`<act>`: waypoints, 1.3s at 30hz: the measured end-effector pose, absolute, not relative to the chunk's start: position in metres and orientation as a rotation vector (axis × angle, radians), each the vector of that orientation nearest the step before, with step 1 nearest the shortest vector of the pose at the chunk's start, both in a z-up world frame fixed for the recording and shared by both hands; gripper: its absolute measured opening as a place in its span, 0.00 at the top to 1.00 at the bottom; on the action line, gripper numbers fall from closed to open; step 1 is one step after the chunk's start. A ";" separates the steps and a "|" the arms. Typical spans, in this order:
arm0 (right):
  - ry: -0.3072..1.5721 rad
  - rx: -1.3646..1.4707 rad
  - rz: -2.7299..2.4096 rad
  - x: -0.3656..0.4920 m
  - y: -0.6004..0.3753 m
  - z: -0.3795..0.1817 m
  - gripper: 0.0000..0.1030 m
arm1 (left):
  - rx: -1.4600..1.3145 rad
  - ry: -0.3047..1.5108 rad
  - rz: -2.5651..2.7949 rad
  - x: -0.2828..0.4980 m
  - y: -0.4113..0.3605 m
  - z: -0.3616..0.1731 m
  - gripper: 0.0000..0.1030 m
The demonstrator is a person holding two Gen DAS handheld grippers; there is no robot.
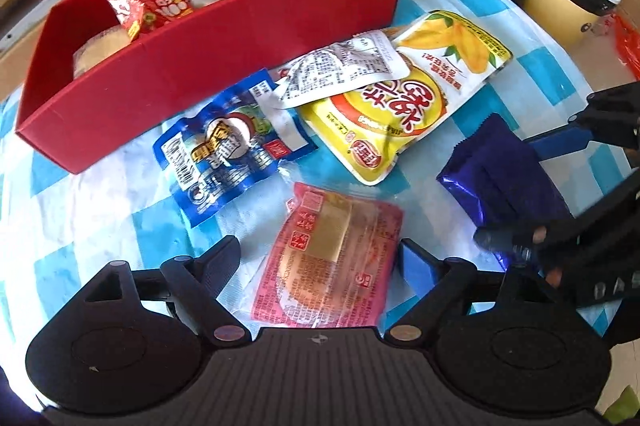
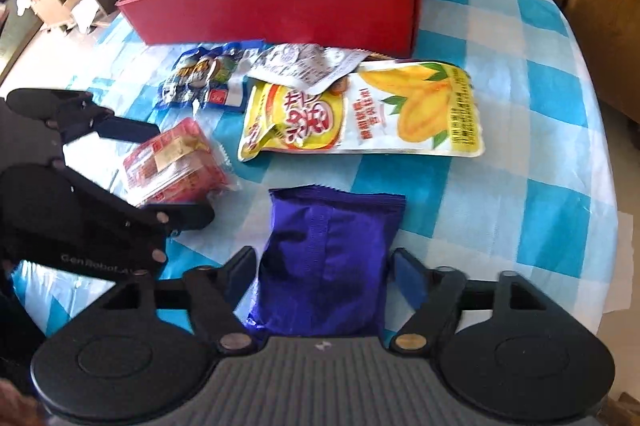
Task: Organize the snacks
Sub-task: 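Grasp the purple pack with the right gripper while the left grasps the red-wrapped pastry, then carry the pastry and purple pack into the red box and open both grippers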
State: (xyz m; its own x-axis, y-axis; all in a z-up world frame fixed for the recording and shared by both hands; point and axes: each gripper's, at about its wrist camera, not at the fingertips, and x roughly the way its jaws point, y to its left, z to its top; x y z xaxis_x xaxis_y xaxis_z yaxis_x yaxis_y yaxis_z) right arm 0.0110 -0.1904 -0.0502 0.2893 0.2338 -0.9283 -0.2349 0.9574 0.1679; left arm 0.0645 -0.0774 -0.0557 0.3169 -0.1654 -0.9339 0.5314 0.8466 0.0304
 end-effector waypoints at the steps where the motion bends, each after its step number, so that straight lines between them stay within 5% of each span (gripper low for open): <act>1: 1.238 -0.016 0.327 0.010 -0.187 -0.052 0.07 | 0.363 1.168 -0.465 0.066 -0.077 -0.057 0.09; 2: 1.242 -0.025 0.339 0.010 -0.184 -0.054 0.00 | 0.357 1.172 -0.458 0.067 -0.075 -0.056 0.07; 11: 1.216 -0.078 0.280 0.007 -0.176 -0.057 0.00 | 0.331 1.161 -0.416 0.076 -0.064 -0.060 0.01; 16: 1.197 -0.063 0.233 0.004 -0.185 -0.047 0.36 | 0.319 1.139 -0.430 0.064 -0.063 -0.051 0.27; 20: 1.193 -0.063 0.217 -0.001 -0.187 -0.044 0.38 | 0.308 1.131 -0.403 0.054 -0.067 -0.047 0.39; 39: 1.061 0.038 0.205 0.010 -0.192 -0.003 0.39 | 0.126 1.065 -0.378 0.051 -0.050 -0.006 0.39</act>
